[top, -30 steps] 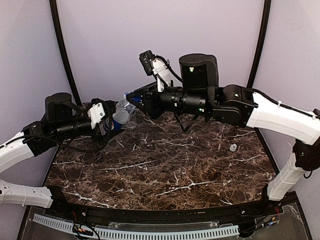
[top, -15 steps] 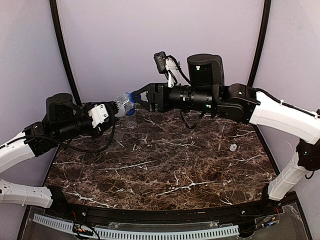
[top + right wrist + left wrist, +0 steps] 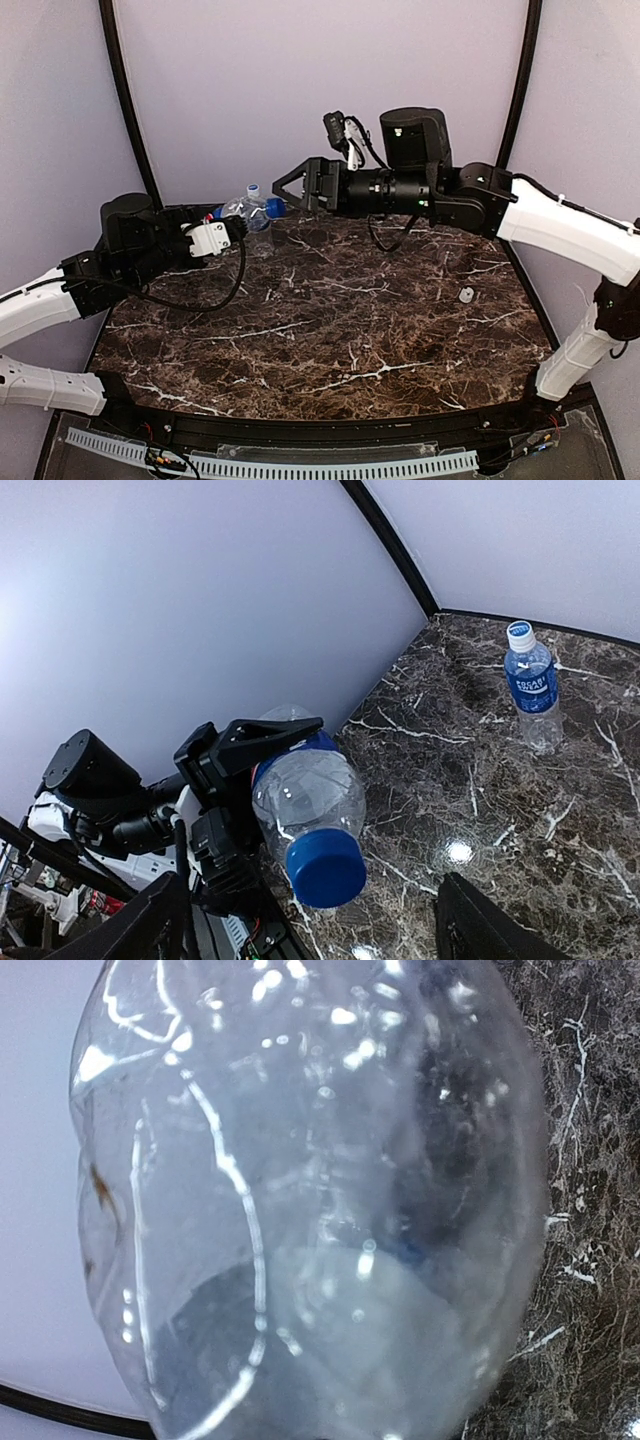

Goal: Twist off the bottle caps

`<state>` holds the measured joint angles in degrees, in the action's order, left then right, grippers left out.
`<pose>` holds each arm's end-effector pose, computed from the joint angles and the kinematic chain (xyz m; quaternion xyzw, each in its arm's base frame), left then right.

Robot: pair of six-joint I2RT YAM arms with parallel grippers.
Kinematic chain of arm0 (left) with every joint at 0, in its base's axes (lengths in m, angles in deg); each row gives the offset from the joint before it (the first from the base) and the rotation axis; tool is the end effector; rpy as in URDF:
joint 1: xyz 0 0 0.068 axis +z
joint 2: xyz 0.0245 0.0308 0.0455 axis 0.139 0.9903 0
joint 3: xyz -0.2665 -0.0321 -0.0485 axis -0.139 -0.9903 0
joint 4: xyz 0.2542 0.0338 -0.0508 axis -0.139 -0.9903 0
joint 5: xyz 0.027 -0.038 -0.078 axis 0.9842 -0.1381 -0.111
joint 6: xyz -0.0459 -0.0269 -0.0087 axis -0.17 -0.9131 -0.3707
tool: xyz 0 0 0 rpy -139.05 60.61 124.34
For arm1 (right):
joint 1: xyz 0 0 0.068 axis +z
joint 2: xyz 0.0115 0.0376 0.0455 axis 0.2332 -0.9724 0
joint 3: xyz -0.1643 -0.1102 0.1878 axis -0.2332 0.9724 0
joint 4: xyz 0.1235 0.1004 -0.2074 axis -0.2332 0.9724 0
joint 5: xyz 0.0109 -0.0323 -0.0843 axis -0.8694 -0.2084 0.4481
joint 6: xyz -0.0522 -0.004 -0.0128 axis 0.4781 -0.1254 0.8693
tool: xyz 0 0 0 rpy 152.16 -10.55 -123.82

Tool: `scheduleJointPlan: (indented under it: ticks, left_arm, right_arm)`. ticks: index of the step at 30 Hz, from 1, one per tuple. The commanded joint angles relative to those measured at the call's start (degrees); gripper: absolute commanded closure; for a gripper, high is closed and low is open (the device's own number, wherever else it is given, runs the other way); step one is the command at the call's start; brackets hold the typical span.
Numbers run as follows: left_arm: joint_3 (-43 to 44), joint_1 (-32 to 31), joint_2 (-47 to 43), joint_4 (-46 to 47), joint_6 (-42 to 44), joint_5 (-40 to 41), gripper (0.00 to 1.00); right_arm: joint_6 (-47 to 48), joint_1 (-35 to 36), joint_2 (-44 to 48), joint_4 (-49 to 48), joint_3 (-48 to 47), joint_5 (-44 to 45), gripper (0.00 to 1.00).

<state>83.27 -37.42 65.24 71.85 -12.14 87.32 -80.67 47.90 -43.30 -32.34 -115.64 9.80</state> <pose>0.1661 -0.1518 0.3448 0.5382 0.5136 0.2315 0.6269 0.1715 0.3189 0.4286 -0.1813 0.7552 0.4941 0.3907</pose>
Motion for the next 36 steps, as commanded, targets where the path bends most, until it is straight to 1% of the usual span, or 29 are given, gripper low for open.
scheduleJointPlan:
  ticks: [1, 6, 8, 12, 16, 20, 21, 22, 23, 25, 26, 27, 28, 29, 30, 31, 32, 34, 36]
  left_arm:
    - [-0.8, -0.8, -0.4, 2.4, 2.2, 1.0, 0.59]
    - [-0.7, -1.1, -0.3, 2.6, 2.0, 0.6, 0.59]
    - [-0.6, -1.2, -0.2, 2.7, 1.8, 0.7, 0.59]
    - [-0.6, -1.3, -0.1, 2.7, 1.6, 0.5, 0.59]
    - [-0.6, -1.4, -0.1, 2.8, 1.6, 0.5, 0.59]
    - [-0.7, -1.6, -0.1, 2.8, 1.6, 0.2, 0.59]
    - [-0.7, -1.6, -0.2, 2.6, 1.3, -0.1, 0.60]
    - [-0.6, -1.6, -0.4, 1.8, 0.7, -0.9, 0.61]
    - [-0.3, -1.6, -0.6, 1.0, 0.1, -1.5, 0.62]
    - [1.1, -1.6, -1.0, -4.0, -2.3, -5.4, 0.63]
    - [2.4, -1.6, -1.3, -8.9, -4.1, -9.0, 0.63]
    - [3.3, -1.6, -1.4, -11.5, -5.1, -11.3, 0.63]
    - [4.8, -1.6, -1.5, -16.3, -6.9, -16.0, 0.63]
    - [5.5, -1.6, -1.6, -18.5, -7.7, -18.7, 0.63]
    - [6.7, -1.6, -1.6, -22.8, -8.7, -23.7, 0.63]
    - [7.4, -1.6, -1.6, -24.6, -9.1, -25.7, 0.63]
    - [8.6, -1.6, -1.4, -28.4, -9.8, -29.7, 0.63]
    - [10.4, -1.6, -1.0, -33.8, -10.3, -34.5, 0.63]
    - [11.9, -1.6, -0.5, -38.4, -10.5, -38.6, 0.63]
  right_arm:
    - [-1.7, -1.3, -3.1, 0.1, -1.4, -3.6, 0.17]
    - [-1.5, -2.2, -4.9, 0.2, -2.8, -6.5, 0.26]
    - [-1.5, -2.2, -5.3, -0.1, -3.1, -7.8, 0.32]
    - [-1.9, -2.2, -5.6, -1.2, -2.7, -9.4, 0.50]
    - [-1.9, -2.3, -4.9, -2.4, -1.4, -9.2, 0.73]
    - [-1.7, -2.7, -4.7, -3.6, -0.7, -11.9, 0.95]
    - [-0.8, -2.7, -4.7, -4.0, -0.6, -12.6, 1.00]
    - [0.5, -2.7, -4.6, -4.4, -0.6, -13.6, 1.00]
    - [2.5, -2.7, -4.4, -4.8, -0.5, -14.7, 1.00]
    - [8.6, -2.2, -4.1, -5.0, -0.4, -17.1, 1.00]
    - [13.0, -1.8, -3.7, -4.4, -0.4, -17.2, 1.00]
    - [17.1, -1.1, -3.4, -3.3, -0.4, -16.7, 1.00]
    - [21.7, -0.4, -3.3, -2.3, -0.5, -16.6, 1.00]
    - [26.5, 0.3, -3.1, -1.2, -0.5, -16.7, 1.00]
    - [32.9, 1.4, -3.0, -0.3, -0.5, -16.3, 1.00]
    - [37.0, 2.8, -2.9, 0.8, -0.3, -15.5, 1.00]
    - [44.5, 4.3, -2.7, 1.8, 0.0, -14.4, 1.00]
    - [55.0, 7.7, -2.0, 2.7, 1.4, -11.8, 1.00]
    - [64.0, 10.7, -0.9, 2.2, 3.4, -7.2, 1.00]
